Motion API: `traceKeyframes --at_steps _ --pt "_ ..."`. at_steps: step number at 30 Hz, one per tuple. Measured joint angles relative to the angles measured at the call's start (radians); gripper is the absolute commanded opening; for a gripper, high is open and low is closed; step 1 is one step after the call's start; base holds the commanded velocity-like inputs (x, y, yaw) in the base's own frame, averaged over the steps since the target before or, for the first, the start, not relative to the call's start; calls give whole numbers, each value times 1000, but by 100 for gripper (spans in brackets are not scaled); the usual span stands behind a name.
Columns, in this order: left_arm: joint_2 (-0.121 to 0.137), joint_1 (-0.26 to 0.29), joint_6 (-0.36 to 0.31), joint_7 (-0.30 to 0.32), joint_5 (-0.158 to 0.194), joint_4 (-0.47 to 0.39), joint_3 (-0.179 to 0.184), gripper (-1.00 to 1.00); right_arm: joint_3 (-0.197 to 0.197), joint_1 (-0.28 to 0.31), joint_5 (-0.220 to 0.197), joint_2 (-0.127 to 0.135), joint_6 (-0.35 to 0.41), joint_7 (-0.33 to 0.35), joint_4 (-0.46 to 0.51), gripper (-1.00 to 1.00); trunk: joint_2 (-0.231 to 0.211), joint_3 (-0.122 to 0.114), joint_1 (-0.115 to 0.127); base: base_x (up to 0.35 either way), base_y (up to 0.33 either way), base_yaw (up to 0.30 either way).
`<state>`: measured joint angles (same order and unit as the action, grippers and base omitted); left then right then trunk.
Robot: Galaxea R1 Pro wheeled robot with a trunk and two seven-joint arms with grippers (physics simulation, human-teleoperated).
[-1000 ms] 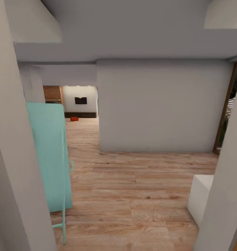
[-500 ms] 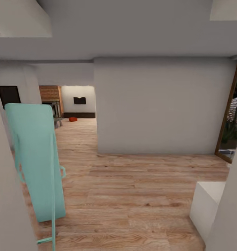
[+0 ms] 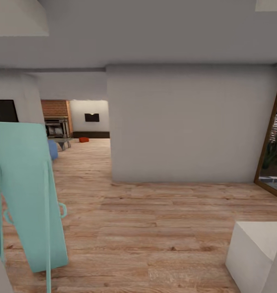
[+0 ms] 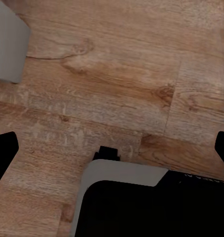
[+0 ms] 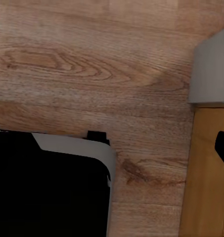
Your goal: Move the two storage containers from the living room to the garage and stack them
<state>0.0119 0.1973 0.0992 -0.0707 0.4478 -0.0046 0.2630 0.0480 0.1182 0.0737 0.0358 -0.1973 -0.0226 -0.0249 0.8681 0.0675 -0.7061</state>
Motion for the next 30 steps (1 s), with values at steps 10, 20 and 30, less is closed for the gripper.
traceKeyframes --at_steps 10,20,30 --pt "0 0 -1 0 1 0 0 100 0 0 0 -1 -1 0 0 100 0 0 0 324 -2 0" --pt "1 0 0 1 -1 0 0 100 0 0 0 -1 -1 0 0 100 0 0 0 324 0 0" --pt "0 0 -1 1 0 0 0 100 0 0 0 1 -1 0 0 100 0 0 0 324 0 0"
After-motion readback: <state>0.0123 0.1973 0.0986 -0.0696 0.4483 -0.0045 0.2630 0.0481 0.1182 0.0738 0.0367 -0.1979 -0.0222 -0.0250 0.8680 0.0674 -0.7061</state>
